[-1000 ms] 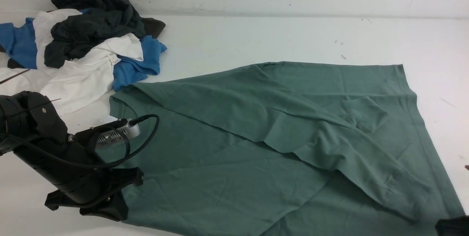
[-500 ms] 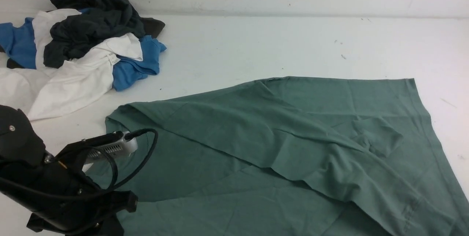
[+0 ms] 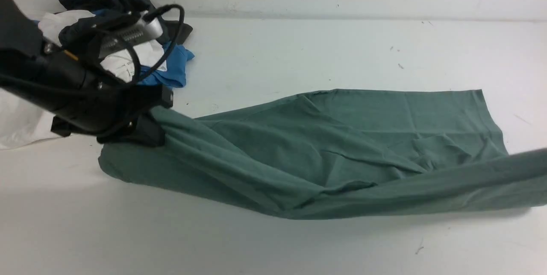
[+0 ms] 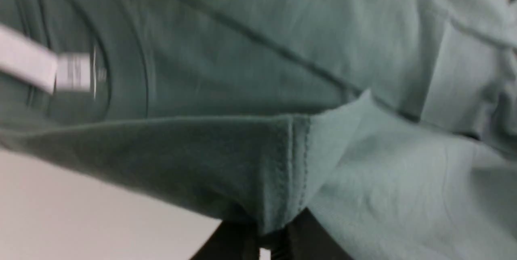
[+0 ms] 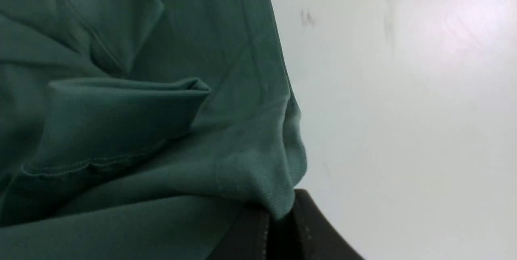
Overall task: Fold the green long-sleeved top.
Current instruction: Use both arms to drag the lower edge of the fabric forward and fold it over the upper edge
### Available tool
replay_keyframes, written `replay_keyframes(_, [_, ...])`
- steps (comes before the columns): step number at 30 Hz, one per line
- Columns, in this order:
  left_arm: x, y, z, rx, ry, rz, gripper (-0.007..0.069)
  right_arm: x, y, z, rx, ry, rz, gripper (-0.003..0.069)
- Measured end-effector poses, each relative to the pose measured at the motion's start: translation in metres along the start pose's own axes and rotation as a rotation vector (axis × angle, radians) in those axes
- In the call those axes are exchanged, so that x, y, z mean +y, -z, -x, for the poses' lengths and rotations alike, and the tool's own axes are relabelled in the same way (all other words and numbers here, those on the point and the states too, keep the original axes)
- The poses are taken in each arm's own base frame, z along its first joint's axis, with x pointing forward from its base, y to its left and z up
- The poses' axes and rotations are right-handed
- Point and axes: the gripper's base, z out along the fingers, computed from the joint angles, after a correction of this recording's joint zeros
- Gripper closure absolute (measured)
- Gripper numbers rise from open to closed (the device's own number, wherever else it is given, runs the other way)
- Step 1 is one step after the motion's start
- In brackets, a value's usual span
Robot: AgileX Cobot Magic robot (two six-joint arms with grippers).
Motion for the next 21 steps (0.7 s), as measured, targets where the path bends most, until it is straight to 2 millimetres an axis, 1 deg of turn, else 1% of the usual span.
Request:
replay_keyframes(2, [-0.003, -0.003, 0.018, -0.02, 0.014, -0.005, 0.0615, 0.003, -0.002, 0.02, -0.017, -0.004, 0.005, 0.0634])
replay_keyframes(4, [-0.002, -0.012, 0.034, -0.026, 0.031, -0.006, 0.0615, 0.006, -0.01, 0.045, -0.027, -0.005, 0.006, 0.0634])
replay_keyframes(5, [-0.002, -0.015, 0.047, -0.042, 0.049, -0.009, 0.0615, 0.008, -0.016, 0.06, -0.036, -0.005, 0.007, 0.0634])
replay_keyframes(6, [0.0, -0.019, 0.05, -0.037, 0.056, -0.007, 0.0615, 0.009, -0.02, 0.063, -0.029, -0.005, 0.007, 0.0634])
replay_keyframes(7, [0.002, -0.026, 0.063, -0.045, 0.082, -0.008, 0.0615, 0.011, -0.024, 0.079, -0.05, -0.008, 0.01, 0.0634])
replay_keyframes(8, [0.005, -0.032, 0.071, -0.048, 0.102, -0.009, 0.0615, 0.014, -0.031, 0.093, -0.059, -0.014, 0.015, 0.0634])
replay_keyframes(10, [0.01, -0.046, 0.086, -0.052, 0.136, -0.015, 0.0615, 0.018, -0.048, 0.113, -0.059, -0.031, 0.025, 0.0634])
replay_keyframes(11, [0.01, -0.049, 0.091, -0.059, 0.139, -0.018, 0.0615, 0.019, -0.05, 0.12, -0.071, -0.038, 0.031, 0.0634])
replay_keyframes(12, [0.014, -0.063, 0.099, -0.058, 0.155, -0.019, 0.0615, 0.022, -0.061, 0.13, -0.071, -0.045, 0.04, 0.0634])
replay_keyframes(13, [0.017, -0.072, 0.105, -0.062, 0.166, -0.022, 0.0615, 0.024, -0.068, 0.137, -0.07, -0.047, 0.045, 0.0634])
replay_keyframes(14, [0.018, -0.077, 0.109, -0.068, 0.171, -0.026, 0.0615, 0.026, -0.081, 0.145, -0.066, -0.048, 0.05, 0.0634])
replay_keyframes(15, [0.02, -0.085, 0.113, -0.069, 0.181, -0.03, 0.0615, 0.028, -0.091, 0.149, -0.057, -0.049, 0.05, 0.0634])
replay_keyframes(17, [0.027, -0.107, 0.12, -0.062, 0.212, -0.038, 0.0615, 0.031, -0.112, 0.161, -0.066, -0.054, 0.061, 0.0634])
replay_keyframes(18, [0.027, -0.108, 0.122, -0.068, 0.214, -0.04, 0.0615, 0.032, -0.115, 0.162, -0.067, -0.055, 0.061, 0.0634])
replay_keyframes(19, [0.034, -0.125, 0.125, -0.069, 0.234, -0.038, 0.0615, 0.034, -0.136, 0.167, -0.066, -0.061, 0.061, 0.0634])
replay_keyframes(20, [0.037, -0.132, 0.127, -0.077, 0.24, -0.035, 0.0615, 0.035, -0.145, 0.17, -0.067, -0.068, 0.062, 0.0634])
replay_keyframes(21, [0.04, -0.137, 0.129, -0.088, 0.247, -0.032, 0.0615, 0.036, -0.158, 0.171, -0.062, -0.073, 0.054, 0.0633])
